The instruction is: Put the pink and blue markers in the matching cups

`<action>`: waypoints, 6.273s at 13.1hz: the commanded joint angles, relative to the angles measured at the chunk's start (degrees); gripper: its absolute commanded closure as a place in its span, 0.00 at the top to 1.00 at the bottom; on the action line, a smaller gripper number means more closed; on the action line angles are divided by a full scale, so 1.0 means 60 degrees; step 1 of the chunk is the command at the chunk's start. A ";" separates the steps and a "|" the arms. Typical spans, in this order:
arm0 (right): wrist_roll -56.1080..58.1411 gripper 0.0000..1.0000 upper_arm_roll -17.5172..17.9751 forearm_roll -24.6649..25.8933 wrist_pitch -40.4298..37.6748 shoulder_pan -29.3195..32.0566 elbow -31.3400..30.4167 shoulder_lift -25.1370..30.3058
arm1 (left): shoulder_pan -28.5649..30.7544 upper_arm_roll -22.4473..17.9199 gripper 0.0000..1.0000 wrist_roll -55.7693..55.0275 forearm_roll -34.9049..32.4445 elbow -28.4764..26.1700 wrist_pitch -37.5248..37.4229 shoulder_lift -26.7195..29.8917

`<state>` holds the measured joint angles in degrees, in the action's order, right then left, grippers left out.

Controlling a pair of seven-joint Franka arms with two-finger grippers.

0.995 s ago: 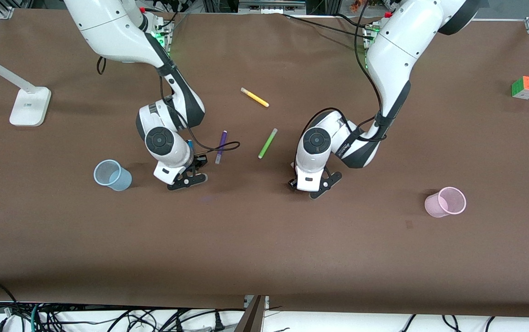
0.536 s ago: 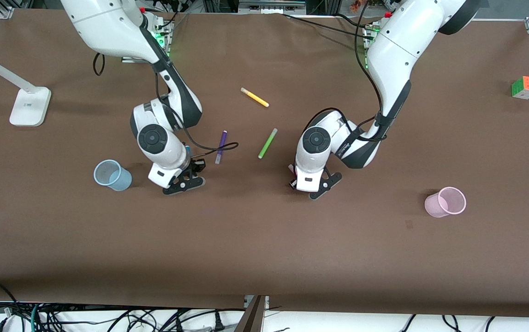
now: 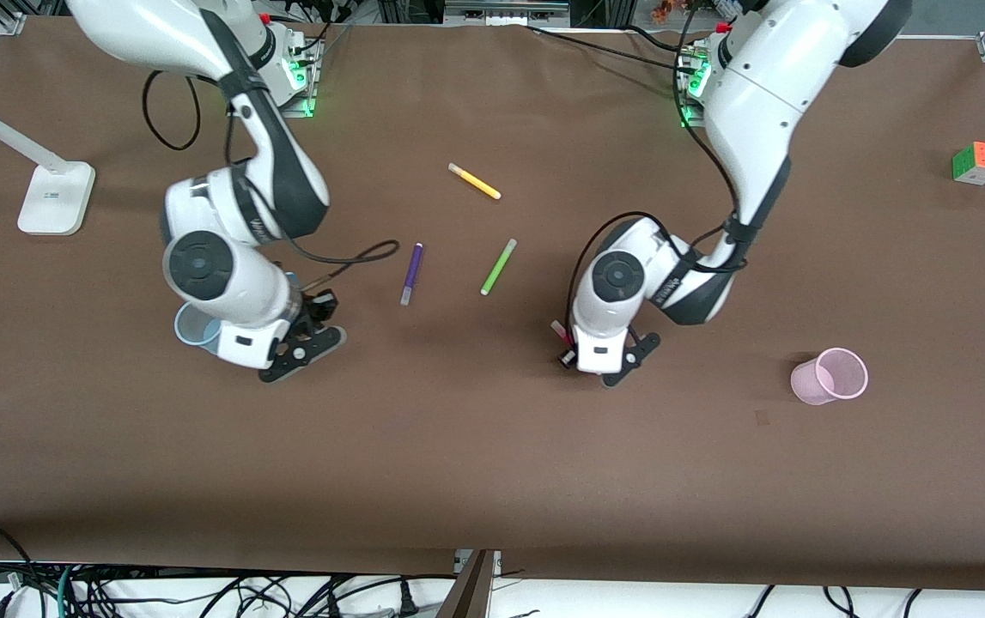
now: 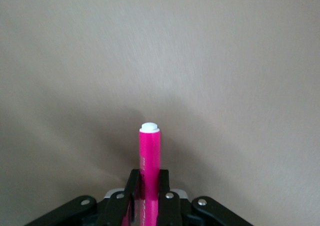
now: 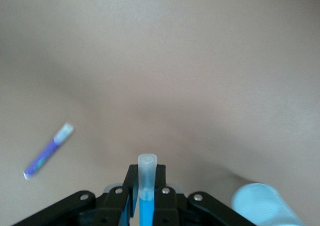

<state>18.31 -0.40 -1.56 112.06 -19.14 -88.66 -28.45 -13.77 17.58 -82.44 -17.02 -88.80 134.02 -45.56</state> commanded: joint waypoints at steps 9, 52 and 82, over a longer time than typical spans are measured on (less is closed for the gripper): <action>0.7269 0.01 -0.0123 -0.2329 -0.1083 0.1620 0.0026 0.0553 | 0.3067 0.1259 0.00 0.1402 0.3240 0.0825 -0.3232 0.2362; 0.7798 1.00 0.0023 -0.5410 -0.4348 0.4933 0.1386 -0.0356 | 0.9120 0.1069 0.00 1.0137 0.7539 0.1806 -0.5754 -0.0639; -0.5483 1.00 -0.0021 0.0451 -0.3999 0.2880 -0.0236 0.3918 | 0.3657 0.1274 1.00 0.9214 0.2016 0.2304 -0.8655 0.4370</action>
<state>-14.43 -1.09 0.40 85.68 -3.89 -84.05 -11.76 9.41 26.17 -27.54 -3.56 -73.78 82.52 -21.23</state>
